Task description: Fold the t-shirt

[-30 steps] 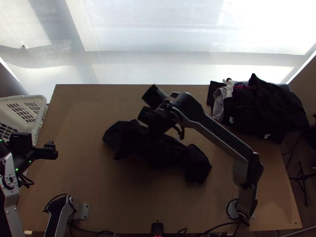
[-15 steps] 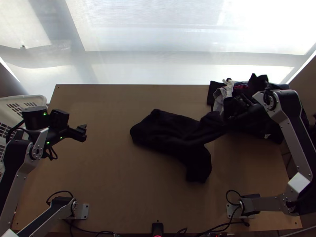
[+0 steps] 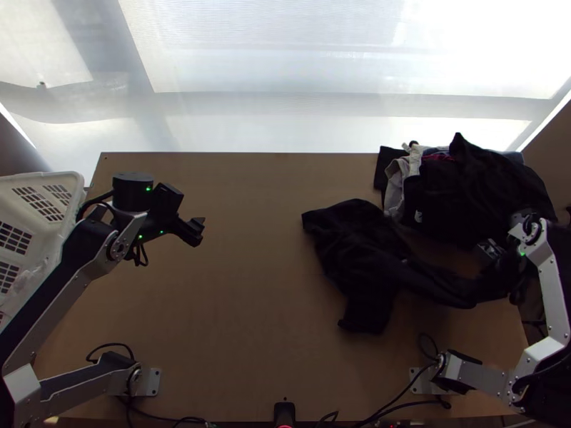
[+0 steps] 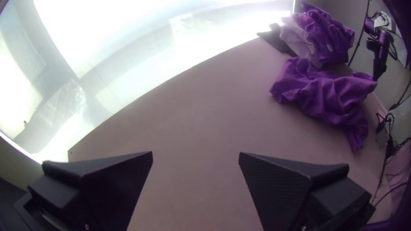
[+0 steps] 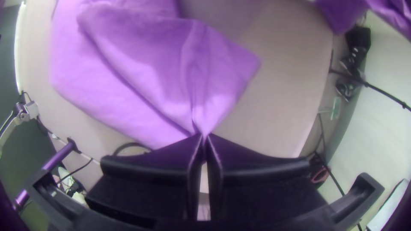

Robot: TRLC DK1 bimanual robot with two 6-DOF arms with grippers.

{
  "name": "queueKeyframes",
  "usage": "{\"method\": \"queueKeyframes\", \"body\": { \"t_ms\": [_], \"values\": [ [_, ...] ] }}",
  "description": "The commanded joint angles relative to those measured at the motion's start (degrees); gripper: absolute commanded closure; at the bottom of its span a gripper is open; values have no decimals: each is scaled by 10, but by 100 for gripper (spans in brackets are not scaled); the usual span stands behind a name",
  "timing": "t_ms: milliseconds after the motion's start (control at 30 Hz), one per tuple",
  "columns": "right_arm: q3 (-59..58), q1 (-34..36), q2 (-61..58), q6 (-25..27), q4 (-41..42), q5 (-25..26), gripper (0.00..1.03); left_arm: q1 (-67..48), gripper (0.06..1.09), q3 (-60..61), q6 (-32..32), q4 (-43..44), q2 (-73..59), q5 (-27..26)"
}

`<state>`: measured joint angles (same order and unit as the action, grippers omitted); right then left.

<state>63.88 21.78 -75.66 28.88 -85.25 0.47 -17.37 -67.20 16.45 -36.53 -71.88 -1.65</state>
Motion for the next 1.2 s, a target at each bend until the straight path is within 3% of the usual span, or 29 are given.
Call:
{"method": "queueKeyframes", "body": {
  "t_ms": [0, 33, 167, 233, 400, 533, 767, 1067, 1167],
  "values": [
    [-67, 114, 12, 40, 14, 63, 98, -70, 10, -13, 1, 18, -41, 0],
    [-65, 116, 13, 40, 20, 64, 87, -89, 10, -16, 1, 18, -47, 0],
    [-31, 111, 24, 24, 37, 64, 23, -179, 10, -44, 3, 13, -85, 0],
    [-15, 109, 18, 17, 34, 66, 9, -217, 11, -75, 3, -3, -111, -1],
    [47, 97, 34, 14, 33, 64, 5, -291, 11, -189, -22, -61, -199, -42],
    [69, 43, 53, -6, 33, 55, 5, -354, 11, -281, -49, -86, -278, -80],
    [84, 7, 57, -30, 38, 50, 5, -475, 11, -338, -31, -90, -374, -82],
    [124, 19, 40, -54, 43, 33, 5, -542, 11, -446, -34, -89, -494, -81],
    [147, 12, 39, -65, 43, 23, 5, -545, 11, -500, -50, -90, -545, -59]
  ]
}}
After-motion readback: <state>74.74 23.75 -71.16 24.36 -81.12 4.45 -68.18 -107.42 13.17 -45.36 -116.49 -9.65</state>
